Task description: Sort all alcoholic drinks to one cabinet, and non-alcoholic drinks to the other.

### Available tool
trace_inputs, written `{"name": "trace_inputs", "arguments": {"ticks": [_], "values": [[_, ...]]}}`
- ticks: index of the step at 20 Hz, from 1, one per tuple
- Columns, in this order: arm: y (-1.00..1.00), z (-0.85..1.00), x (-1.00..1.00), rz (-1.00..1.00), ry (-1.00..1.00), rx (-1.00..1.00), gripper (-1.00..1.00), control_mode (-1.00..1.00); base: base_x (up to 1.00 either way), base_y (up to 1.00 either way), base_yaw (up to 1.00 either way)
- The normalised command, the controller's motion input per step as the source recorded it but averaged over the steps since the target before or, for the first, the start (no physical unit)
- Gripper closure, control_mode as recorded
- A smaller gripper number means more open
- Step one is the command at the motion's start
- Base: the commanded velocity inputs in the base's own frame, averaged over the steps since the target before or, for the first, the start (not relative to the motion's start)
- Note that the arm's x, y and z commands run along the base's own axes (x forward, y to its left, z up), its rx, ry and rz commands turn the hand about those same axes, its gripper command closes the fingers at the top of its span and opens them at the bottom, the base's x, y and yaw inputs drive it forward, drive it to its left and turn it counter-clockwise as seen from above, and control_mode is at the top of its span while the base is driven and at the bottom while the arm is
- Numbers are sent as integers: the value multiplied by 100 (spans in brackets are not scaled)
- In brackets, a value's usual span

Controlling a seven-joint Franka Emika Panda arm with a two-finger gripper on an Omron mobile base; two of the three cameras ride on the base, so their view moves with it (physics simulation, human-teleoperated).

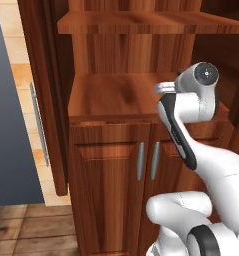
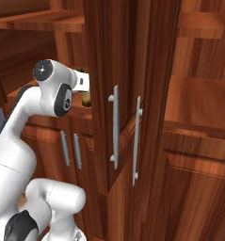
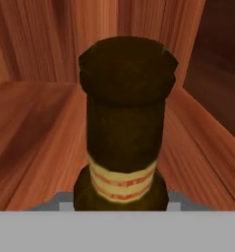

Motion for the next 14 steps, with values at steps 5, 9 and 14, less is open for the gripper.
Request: {"name": "trace_inputs", "arguments": {"ticks": [5,9,14], "values": [[-28,-10,100,-1,6,-1,100,-100,0,0,0],[-37,-21,100,0,8,0,100,-100,0,0,0],[-33,-25,100,0,1,0,100,-100,0,0,0]]}}
